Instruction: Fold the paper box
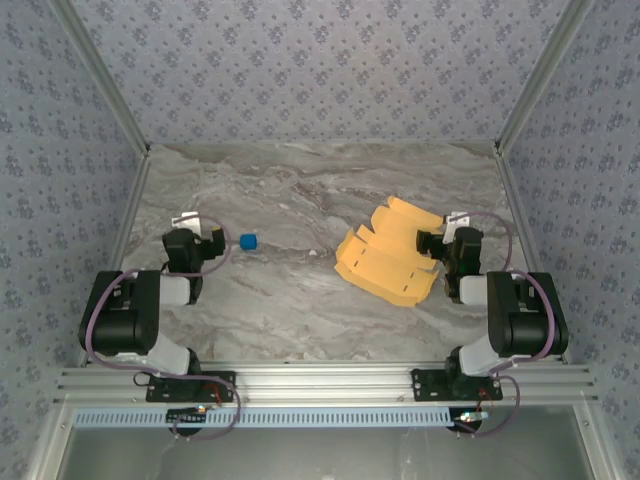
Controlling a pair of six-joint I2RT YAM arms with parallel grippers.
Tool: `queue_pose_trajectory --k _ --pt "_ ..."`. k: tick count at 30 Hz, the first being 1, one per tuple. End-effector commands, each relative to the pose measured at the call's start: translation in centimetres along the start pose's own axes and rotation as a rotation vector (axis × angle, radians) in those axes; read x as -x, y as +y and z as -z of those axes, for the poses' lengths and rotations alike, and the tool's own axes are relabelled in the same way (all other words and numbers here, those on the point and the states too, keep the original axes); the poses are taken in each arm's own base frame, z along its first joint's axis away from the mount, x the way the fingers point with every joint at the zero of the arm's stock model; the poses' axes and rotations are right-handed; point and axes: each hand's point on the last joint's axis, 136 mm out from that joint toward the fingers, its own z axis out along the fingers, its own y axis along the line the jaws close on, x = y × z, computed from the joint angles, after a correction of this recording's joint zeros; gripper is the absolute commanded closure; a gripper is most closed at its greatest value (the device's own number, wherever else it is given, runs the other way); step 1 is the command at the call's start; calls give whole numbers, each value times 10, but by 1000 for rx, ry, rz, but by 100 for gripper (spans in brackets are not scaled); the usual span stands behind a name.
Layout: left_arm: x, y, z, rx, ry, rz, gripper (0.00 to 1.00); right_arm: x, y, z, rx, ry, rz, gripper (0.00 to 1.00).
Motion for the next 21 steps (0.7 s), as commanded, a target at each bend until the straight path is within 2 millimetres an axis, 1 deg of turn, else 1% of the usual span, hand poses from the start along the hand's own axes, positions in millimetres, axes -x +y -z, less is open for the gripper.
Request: queue_pose_trajectory --k 1,21 --pt "14 4 -3 17 -44 25 1 11 -1 -4 0 -28 15 1" --pt "15 4 -3 15 -44 27 1 11 -2 -4 6 -28 7 1"
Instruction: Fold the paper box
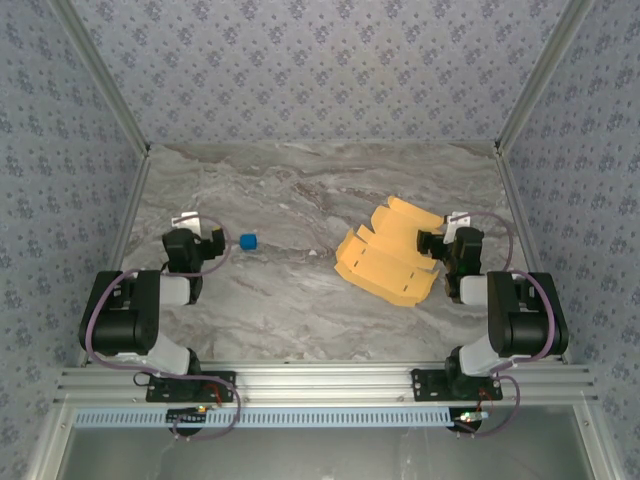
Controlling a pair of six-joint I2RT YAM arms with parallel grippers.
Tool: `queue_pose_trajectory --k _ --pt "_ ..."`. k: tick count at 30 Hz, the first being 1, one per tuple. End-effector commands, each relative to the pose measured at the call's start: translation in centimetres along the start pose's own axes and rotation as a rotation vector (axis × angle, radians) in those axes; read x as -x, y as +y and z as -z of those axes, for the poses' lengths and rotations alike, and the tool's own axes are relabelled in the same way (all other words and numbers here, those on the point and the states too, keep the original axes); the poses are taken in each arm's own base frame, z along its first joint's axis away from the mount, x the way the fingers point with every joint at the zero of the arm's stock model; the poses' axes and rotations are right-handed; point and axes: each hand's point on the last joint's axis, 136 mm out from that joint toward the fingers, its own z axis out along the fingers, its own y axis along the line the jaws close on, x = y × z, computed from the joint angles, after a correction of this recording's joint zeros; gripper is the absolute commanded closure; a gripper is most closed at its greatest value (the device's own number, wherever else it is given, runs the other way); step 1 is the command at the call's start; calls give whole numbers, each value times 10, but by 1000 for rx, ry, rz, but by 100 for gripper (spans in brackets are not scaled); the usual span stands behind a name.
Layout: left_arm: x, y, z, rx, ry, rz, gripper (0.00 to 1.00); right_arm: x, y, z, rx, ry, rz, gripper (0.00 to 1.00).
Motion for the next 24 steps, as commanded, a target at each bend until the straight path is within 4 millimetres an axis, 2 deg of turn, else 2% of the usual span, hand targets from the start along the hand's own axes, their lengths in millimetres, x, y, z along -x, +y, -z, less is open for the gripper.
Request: queue_pose_trajectory --k 1,5,7,9,13,15,17,19,21,24 --pt "15 3 -3 14 -44 27 1 11 0 -4 7 -28 10 1" --pt "15 4 -3 21 -46 29 1 12 -3 -3 -18 -30 6 1" --pt "20 21 2 116 -56 74 1 22 -14 5 -91 -18 -16 1" --pt "28 22 6 118 -70 73 1 34 -26 17 -154 -23 -52 1" --pt "49 54 22 292 28 175 1 53 -58 52 -286 -79 -230 1" --pt "56 54 27 269 51 241 1 61 -74 72 -360 -82 -336 1" --pt "59 43 30 206 87 294 1 69 -71 84 -349 -59 -410 1" --pt "63 20 31 85 115 356 1 70 -48 87 -271 -7 -392 2" --pt "72 -14 34 -67 126 389 1 64 -20 86 -191 69 -349 3" --pt "84 -83 51 -284 139 331 1 48 35 84 -34 203 -256 3"
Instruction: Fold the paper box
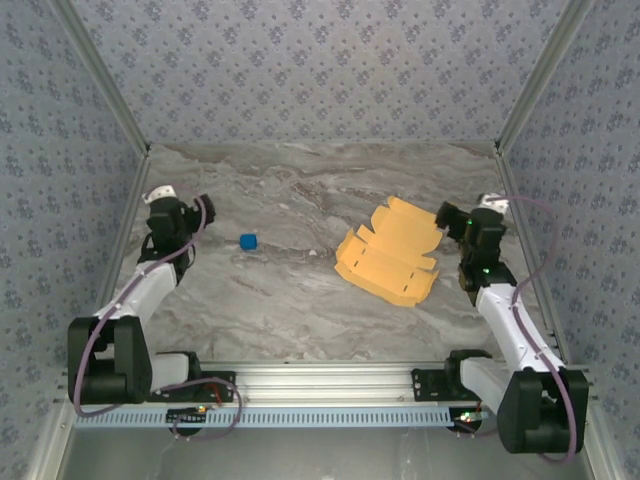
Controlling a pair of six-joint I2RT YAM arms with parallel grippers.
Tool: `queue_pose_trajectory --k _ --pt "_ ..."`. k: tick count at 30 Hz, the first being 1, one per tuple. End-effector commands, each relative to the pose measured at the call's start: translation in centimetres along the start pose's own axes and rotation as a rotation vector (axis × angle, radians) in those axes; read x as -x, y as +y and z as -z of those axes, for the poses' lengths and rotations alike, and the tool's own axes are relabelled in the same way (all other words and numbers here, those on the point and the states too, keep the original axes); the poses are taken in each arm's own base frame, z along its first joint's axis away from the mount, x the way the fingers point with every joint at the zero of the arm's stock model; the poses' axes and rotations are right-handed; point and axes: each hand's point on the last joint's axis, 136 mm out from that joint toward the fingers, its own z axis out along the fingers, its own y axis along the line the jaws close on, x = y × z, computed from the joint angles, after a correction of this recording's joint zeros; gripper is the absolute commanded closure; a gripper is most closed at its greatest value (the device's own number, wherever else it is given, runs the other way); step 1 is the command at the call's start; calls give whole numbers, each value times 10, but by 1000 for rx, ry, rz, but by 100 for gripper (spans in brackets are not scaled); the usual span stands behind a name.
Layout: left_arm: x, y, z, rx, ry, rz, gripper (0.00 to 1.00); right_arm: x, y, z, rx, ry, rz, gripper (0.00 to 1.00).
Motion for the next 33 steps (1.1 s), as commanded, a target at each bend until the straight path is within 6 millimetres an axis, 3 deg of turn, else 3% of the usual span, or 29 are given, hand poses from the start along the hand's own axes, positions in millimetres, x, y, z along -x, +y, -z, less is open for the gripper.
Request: queue_pose_trajectory --k 1,5,8,11,18,26,29,33 --pt "-32 -87 20 -291 159 -38 1 -68 33 8 82 299 89 3" --pt "-80 -176 43 -525 324 -214 6 -104 70 11 207 479 169 5" --pt "-116 -227 59 -673 437 -302 9 -113 73 7 214 537 182 8" --pt "-147 -259 65 -734 525 -414 11 -115 75 2 207 548 187 10" --pt "-201 -289 57 -788 648 -516 19 -112 80 -5 204 539 212 11" --pt "-232 -308 52 -861 683 -541 48 -115 86 -8 229 534 219 11" --pt "-237 -314 46 -867 672 -540 61 -115 86 -9 231 533 228 11" --pt "-222 -322 45 -882 602 -558 81 -101 97 -6 295 499 254 12"
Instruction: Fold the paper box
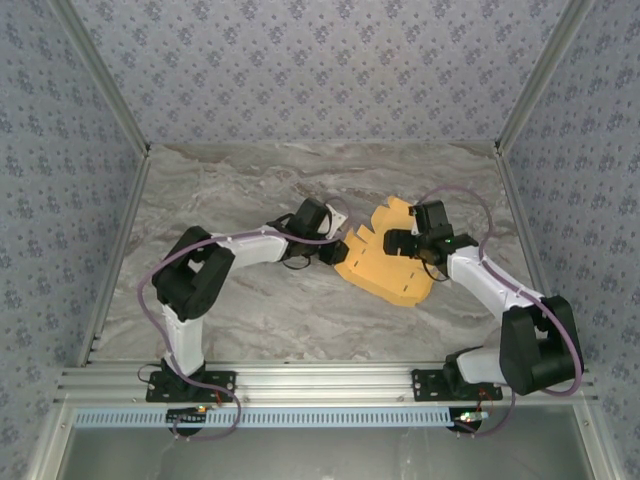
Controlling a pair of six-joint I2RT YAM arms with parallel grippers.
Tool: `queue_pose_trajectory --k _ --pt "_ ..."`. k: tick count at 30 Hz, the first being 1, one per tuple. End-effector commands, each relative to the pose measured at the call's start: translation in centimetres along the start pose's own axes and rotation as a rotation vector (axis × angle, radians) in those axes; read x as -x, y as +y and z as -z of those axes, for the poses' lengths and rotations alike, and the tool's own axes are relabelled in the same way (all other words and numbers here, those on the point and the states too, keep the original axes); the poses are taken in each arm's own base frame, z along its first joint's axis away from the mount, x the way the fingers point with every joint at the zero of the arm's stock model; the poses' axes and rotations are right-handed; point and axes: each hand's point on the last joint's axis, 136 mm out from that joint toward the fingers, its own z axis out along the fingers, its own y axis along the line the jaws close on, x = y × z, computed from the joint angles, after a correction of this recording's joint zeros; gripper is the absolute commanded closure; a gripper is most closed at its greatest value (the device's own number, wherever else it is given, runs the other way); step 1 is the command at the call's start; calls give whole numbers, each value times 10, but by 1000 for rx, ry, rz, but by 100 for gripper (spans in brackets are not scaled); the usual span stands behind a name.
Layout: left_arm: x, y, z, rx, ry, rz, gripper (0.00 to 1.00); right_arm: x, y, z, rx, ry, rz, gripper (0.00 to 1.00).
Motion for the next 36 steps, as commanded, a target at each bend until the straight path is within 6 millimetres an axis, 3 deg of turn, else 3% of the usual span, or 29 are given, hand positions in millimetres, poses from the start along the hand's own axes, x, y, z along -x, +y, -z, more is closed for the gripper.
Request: queue_pose_trajectory --k 1,5,12,15,18,25,30,36 --pt "34 -14 14 -23 -100 -87 85 23 17 14 85 -61 73 12" --pt "58 -22 53 -15 -161 -226 99 59 43 46 268 -184 152 14" --pt "97 -28 158 23 -268 -461 100 119 98 142 483 -475 530 19" --pt "105 -36 194 52 -271 -577 100 132 121 176 570 -546 664 22" --pt "110 -45 216 65 -248 -676 100 136 145 203 647 -563 826 25" --pt "120 -56 254 117 -251 -809 100 127 178 219 741 -553 1120 28" --pt "122 -66 271 115 -286 -856 100 120 190 210 830 -512 1195 28" --pt "115 -72 273 107 -263 -881 100 112 206 189 913 -416 1222 34"
